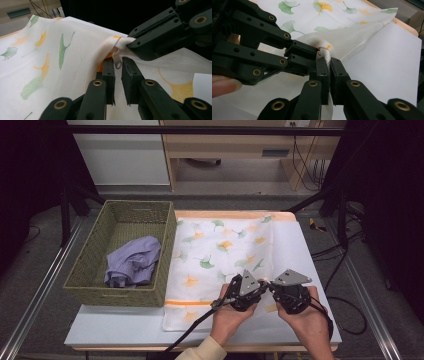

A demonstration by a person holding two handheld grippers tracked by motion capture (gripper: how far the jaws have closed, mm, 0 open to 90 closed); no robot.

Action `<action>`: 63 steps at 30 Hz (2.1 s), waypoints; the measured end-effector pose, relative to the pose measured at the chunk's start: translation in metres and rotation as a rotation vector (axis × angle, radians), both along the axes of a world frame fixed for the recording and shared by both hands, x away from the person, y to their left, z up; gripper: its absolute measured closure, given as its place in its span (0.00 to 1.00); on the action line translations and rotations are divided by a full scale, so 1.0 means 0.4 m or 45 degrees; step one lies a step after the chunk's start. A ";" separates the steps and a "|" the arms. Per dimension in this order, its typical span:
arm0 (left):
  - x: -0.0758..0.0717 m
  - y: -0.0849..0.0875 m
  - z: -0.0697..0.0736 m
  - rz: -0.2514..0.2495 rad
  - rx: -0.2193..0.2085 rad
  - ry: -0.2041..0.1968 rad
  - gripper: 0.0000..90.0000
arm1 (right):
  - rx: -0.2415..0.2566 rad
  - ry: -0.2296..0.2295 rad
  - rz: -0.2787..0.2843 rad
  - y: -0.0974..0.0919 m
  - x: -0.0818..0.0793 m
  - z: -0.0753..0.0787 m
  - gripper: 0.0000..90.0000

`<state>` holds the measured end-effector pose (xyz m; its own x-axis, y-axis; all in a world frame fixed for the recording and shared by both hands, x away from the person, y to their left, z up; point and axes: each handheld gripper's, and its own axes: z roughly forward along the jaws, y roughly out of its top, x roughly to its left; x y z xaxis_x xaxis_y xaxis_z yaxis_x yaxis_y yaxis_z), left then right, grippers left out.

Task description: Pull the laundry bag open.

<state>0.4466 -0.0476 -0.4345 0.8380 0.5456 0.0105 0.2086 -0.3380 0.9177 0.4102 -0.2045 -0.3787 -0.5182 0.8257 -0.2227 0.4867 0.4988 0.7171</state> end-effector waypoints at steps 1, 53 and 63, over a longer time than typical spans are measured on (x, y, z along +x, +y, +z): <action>0.002 0.000 -0.001 0.000 -0.001 0.008 0.92 | 0.007 0.004 -0.005 0.000 -0.001 -0.001 0.96; -0.008 -0.007 -0.005 0.052 0.062 0.046 1.00 | -0.006 -0.014 -0.025 -0.010 0.004 -0.017 0.97; -0.007 -0.004 -0.012 0.056 0.086 0.056 1.00 | -0.016 -0.013 -0.034 -0.012 0.004 -0.018 0.97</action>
<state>0.4436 -0.0490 -0.4391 0.8139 0.5808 0.0119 0.2643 -0.3885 0.8827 0.4119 -0.2093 -0.3858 -0.4934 0.8366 -0.2380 0.4928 0.4943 0.7161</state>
